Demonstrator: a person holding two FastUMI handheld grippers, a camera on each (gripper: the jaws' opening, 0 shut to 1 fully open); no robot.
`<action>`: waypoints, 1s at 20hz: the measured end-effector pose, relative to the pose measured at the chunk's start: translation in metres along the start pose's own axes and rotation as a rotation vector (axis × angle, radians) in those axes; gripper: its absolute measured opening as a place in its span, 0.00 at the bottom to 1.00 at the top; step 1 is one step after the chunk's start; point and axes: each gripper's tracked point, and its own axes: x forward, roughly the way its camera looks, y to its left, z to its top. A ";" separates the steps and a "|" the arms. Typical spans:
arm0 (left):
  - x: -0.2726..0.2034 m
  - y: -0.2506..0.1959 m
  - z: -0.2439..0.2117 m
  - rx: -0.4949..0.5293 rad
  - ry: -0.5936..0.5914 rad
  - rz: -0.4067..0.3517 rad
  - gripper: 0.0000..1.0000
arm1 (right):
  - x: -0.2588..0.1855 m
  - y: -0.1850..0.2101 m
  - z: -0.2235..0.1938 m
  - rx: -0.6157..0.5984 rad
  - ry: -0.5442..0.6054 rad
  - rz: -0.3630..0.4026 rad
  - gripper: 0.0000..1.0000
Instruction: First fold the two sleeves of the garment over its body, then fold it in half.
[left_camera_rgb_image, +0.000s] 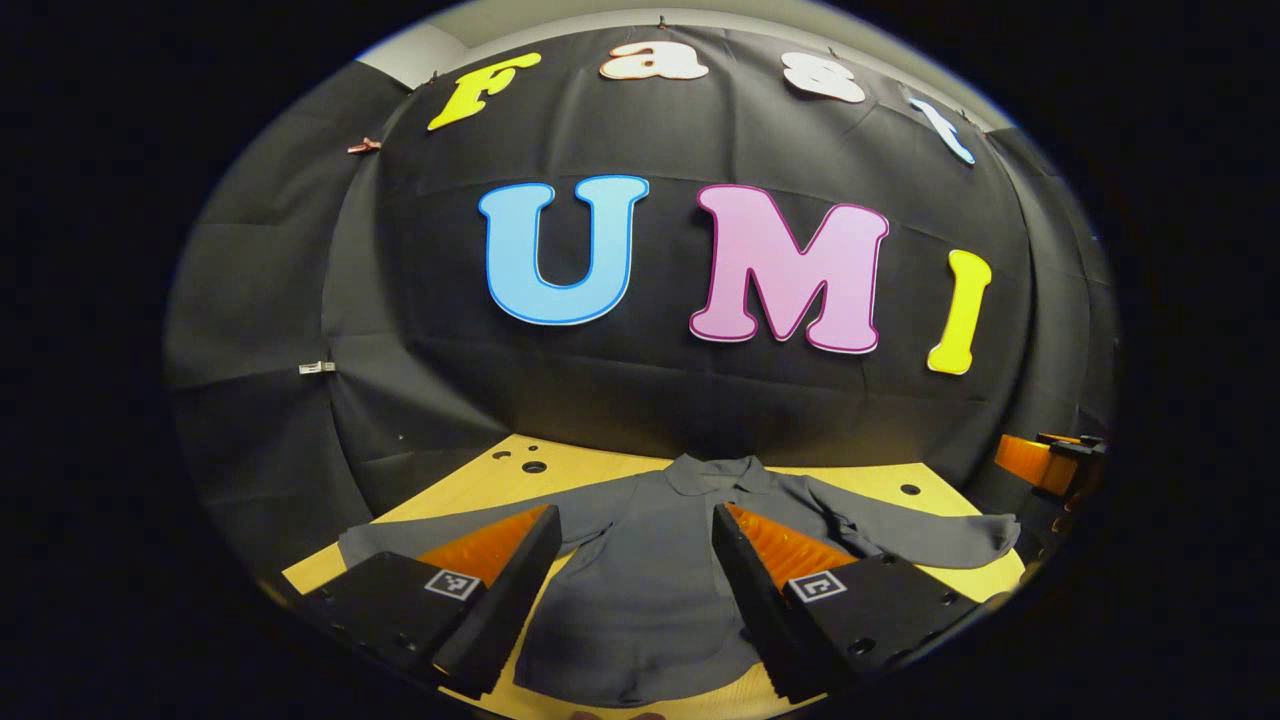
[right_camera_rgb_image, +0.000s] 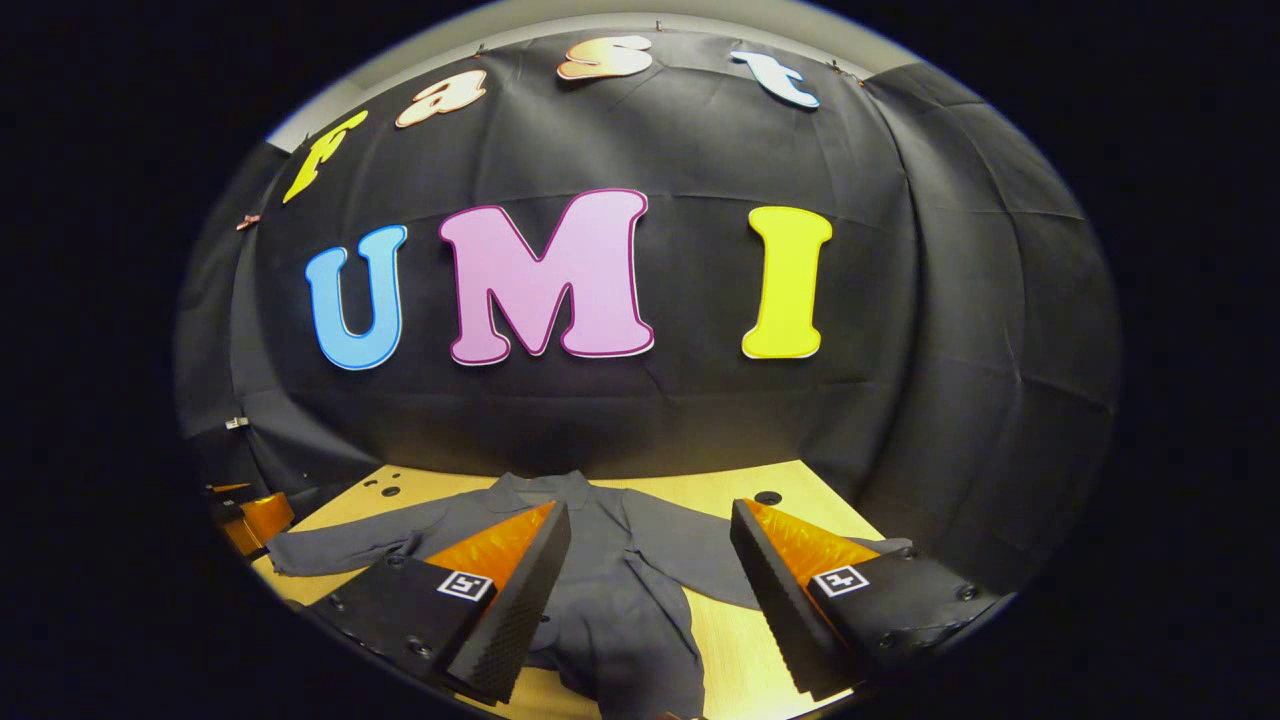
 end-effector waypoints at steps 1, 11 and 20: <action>0.002 -0.002 -0.001 -0.002 0.004 -0.004 0.96 | 0.002 0.002 -0.003 0.007 0.011 0.004 0.99; 0.006 -0.005 -0.010 0.016 0.045 0.000 0.96 | 0.027 -0.033 -0.013 -0.009 0.039 -0.073 0.99; 0.006 0.002 -0.024 0.028 0.094 0.029 0.96 | 0.045 -0.138 -0.040 0.008 0.112 -0.296 0.99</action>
